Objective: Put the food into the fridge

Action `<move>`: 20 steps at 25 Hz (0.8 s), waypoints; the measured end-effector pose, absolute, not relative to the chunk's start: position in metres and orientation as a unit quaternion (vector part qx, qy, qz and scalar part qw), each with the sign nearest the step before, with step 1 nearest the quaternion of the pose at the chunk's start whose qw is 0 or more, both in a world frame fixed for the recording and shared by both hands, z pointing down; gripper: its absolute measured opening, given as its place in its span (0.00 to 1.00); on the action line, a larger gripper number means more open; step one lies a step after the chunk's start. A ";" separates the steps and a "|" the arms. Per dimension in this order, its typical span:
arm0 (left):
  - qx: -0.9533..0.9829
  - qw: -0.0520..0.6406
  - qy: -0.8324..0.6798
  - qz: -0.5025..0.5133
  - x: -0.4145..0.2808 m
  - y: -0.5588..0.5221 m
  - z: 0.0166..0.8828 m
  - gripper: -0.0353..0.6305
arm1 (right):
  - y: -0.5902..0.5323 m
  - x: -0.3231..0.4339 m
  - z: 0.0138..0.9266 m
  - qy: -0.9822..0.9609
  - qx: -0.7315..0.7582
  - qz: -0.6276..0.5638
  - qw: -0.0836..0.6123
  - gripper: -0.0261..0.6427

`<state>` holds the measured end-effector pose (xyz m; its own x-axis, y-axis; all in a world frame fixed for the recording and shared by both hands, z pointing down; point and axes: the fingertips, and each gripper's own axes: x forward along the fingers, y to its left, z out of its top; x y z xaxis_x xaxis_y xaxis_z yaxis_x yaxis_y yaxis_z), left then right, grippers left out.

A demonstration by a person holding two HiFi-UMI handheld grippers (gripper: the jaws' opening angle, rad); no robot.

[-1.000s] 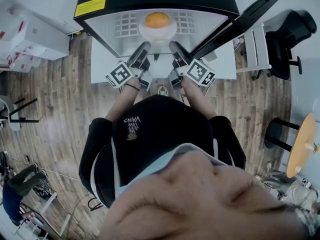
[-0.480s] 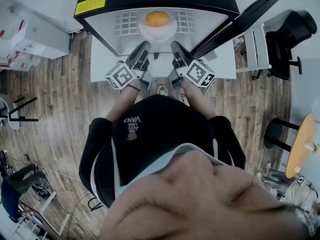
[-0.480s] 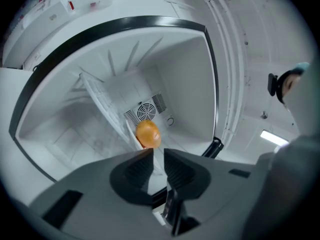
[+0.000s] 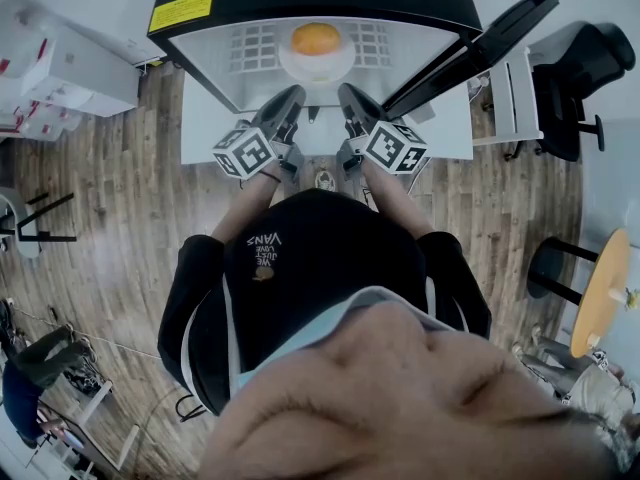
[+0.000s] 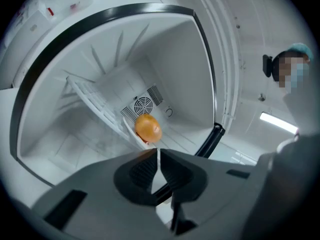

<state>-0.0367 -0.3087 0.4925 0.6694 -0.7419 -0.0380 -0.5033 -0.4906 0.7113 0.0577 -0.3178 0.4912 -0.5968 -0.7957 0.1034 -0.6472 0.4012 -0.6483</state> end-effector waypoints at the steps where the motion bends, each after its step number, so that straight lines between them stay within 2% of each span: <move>1: 0.849 0.342 -0.369 -0.164 -0.036 -0.309 0.494 0.10 | -0.318 0.056 0.492 0.830 -0.434 -0.333 0.109 0.06; 20: 0.865 0.320 -0.371 -0.109 -0.031 -0.324 0.503 0.10 | -0.333 0.049 0.499 0.837 -0.428 -0.331 0.084 0.06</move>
<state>-0.0308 -0.3236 0.5030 0.7012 -0.7112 0.0498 -0.5722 -0.5197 0.6344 0.0485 -0.3327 0.4990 -0.6195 -0.7717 0.1437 -0.6609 0.4139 -0.6260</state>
